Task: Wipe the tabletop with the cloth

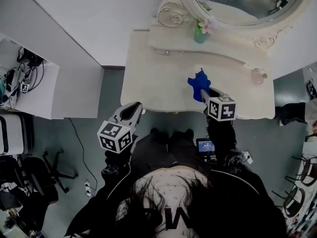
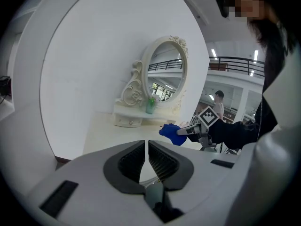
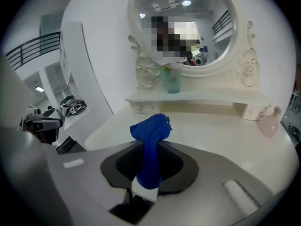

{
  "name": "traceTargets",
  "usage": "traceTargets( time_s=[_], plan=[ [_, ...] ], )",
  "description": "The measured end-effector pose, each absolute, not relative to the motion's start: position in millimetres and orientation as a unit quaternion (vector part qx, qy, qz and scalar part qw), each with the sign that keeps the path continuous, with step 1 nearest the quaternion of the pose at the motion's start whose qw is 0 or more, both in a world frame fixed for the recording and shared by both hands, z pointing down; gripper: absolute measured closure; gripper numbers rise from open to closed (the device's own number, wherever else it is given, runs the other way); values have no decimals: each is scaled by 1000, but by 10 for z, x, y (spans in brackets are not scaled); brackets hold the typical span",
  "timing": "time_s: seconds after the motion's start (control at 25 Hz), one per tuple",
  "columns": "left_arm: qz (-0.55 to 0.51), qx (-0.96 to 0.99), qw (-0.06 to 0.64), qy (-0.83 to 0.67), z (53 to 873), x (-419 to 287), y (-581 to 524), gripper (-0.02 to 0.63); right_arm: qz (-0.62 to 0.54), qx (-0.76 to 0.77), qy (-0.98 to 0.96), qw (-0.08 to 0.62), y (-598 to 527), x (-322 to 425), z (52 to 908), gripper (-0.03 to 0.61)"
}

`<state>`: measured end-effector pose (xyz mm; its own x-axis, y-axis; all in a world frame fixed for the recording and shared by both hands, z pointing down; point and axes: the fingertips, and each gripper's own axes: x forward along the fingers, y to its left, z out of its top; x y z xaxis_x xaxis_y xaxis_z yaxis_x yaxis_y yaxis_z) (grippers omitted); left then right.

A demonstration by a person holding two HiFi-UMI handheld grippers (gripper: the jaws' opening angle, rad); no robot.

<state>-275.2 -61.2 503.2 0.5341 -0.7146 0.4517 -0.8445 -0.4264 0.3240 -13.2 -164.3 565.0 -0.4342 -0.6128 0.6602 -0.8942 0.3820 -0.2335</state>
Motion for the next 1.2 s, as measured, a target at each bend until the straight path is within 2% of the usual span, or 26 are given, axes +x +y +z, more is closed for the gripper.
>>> traceTargets(
  time_s=[0.4, 0.64, 0.88, 1.2],
  plan=[
    [117, 811, 265, -508, 5029, -3626, -236, 609, 273, 338, -863, 259, -1318, -2329, 5730, 495],
    [111, 795, 270, -531, 5048, -3936, -48, 609, 264, 269, -878, 294, -1069, -3136, 5966, 495],
    [110, 783, 279, -545, 5086, -4083, 110, 609, 257, 272, -849, 373, -954, -3083, 6481, 495],
    [118, 789, 278, -535, 5102, -3912, 13, 609, 269, 283, -850, 353, -1032, -2722, 6574, 495]
  ],
)
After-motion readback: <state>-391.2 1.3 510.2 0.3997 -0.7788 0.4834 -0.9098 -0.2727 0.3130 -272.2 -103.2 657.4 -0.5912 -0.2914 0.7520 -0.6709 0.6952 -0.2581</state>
